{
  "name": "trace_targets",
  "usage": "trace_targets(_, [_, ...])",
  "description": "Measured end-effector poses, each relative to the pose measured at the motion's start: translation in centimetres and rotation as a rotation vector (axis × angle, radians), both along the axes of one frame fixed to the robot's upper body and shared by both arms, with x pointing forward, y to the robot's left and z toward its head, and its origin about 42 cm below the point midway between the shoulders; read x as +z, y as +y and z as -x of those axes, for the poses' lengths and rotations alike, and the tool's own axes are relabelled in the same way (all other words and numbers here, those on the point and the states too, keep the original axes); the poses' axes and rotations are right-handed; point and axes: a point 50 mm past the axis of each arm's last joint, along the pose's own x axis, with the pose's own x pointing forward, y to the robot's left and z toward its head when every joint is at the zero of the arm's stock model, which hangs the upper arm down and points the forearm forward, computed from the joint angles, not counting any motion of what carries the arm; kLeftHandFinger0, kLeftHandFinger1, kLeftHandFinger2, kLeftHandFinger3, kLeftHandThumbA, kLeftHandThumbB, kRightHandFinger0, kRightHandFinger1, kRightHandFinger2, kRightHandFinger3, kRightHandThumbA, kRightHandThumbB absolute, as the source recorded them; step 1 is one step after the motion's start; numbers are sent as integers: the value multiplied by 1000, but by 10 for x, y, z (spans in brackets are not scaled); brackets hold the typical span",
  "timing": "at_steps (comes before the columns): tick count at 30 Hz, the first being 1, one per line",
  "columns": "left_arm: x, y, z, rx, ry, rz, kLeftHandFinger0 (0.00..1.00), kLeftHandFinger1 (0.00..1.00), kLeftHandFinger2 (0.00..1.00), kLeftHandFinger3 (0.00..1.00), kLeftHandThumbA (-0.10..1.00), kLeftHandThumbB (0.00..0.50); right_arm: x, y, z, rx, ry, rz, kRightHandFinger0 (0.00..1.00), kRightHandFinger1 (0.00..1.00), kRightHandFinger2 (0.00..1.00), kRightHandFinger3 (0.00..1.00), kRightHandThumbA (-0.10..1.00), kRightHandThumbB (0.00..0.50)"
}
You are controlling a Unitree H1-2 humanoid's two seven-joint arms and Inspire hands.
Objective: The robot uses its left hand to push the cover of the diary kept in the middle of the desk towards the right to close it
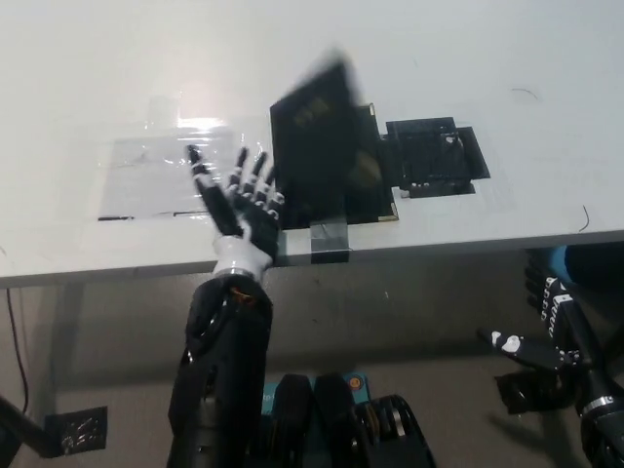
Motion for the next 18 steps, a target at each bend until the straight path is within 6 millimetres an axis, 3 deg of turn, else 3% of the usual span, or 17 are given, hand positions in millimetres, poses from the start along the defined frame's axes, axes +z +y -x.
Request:
trace_targets(2, [1, -2, -1, -38, -14, -97, 1000, 1000, 1000, 1000, 1000, 399, -1, 0, 0, -1, 5, 0, 1000, 1000, 1000, 1000, 1000, 499])
trace_targets(4, [2, -2, -2, -80, -31, -211, 1000, 1000, 1000, 1000, 1000, 351, -1, 0, 0, 0, 8, 0, 1000, 1000, 1000, 1000, 1000, 500])
trace_targets(7, [3, -2, -3, -136, -56, -369, 1000, 1000, 1000, 1000, 1000, 351, -1, 1, 0, 2, 11, 1, 1000, 1000, 1000, 1000, 1000, 500])
trace_targets(12, [6, -3, -4, -212, -110, -610, 1000, 1000, 1000, 1000, 1000, 290, -2, 2, 0, 7, 17, 3, 998, 1000, 1000, 1000, 1000, 500])
trace_targets(18, [13, -7, -8, -299, -195, -912, 1000, 1000, 1000, 1000, 1000, 268, -3, 5, 0, 15, 23, 5, 971, 1000, 1000, 1000, 1000, 500])
